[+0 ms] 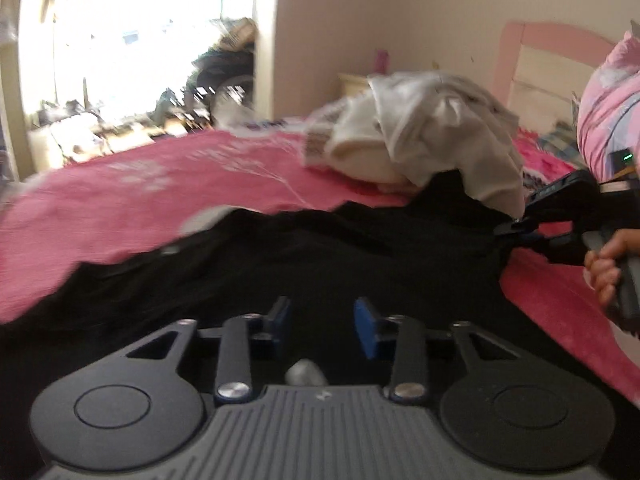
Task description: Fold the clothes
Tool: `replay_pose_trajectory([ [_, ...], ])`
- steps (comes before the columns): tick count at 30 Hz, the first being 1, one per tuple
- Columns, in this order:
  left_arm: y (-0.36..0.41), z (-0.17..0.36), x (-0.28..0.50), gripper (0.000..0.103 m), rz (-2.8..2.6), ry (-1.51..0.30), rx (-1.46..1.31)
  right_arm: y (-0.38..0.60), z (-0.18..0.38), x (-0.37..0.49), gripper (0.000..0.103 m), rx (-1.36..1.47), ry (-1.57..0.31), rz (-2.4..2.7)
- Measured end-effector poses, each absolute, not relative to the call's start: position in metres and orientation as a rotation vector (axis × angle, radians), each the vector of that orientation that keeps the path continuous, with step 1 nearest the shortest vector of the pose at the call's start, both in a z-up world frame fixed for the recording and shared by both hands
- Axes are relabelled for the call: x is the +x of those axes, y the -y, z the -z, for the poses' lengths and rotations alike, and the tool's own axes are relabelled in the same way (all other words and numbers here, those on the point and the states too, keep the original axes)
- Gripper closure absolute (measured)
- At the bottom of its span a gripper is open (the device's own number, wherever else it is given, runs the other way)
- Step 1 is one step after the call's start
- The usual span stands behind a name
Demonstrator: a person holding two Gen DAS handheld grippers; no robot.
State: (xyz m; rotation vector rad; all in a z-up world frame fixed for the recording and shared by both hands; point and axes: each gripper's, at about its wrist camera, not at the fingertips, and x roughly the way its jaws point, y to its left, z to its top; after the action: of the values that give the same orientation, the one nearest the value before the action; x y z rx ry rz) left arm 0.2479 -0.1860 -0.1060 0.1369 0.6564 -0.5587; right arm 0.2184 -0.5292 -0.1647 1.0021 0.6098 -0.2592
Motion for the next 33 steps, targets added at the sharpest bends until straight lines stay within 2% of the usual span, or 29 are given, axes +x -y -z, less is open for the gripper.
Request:
replay_pose_trajectory([
  [1,0.194,0.111,0.257,0.074,0.560,-0.671,0.130,0.527,0.160,0.217,0.098,0.980,-0.596,0.270],
  [5,0.199,0.128,0.280,0.078,0.533,-0.746,0.060,0.497,0.120,0.225,0.098,0.699,-0.547,0.212],
  [9,0.182,0.135,0.282,0.078,0.517,-0.759,0.005,0.417,0.091,0.249,0.098,0.202,-0.603,-0.067],
  [15,0.163,0.131,0.270,0.078,0.566,-0.731,0.004,0.307,0.125,0.227,0.094,-0.506,-0.786,-0.487],
  [17,0.164,0.129,0.264,0.076,0.595,-0.718,0.006,0.298,0.134,0.212,0.088,-0.635,-0.793,-0.516],
  [20,0.171,0.128,0.255,0.076,0.643,-0.686,0.017,0.320,0.115,0.212,0.076,-0.487,-0.792,-0.505],
  [27,0.190,0.129,0.245,0.076,0.694,-0.643,0.065,0.418,0.082,0.254,0.075,0.198,-0.738,-0.288],
  [33,0.177,0.125,0.266,0.076,0.644,-0.692,-0.007,0.421,0.099,0.269,0.076,0.400,-0.792,-0.216],
])
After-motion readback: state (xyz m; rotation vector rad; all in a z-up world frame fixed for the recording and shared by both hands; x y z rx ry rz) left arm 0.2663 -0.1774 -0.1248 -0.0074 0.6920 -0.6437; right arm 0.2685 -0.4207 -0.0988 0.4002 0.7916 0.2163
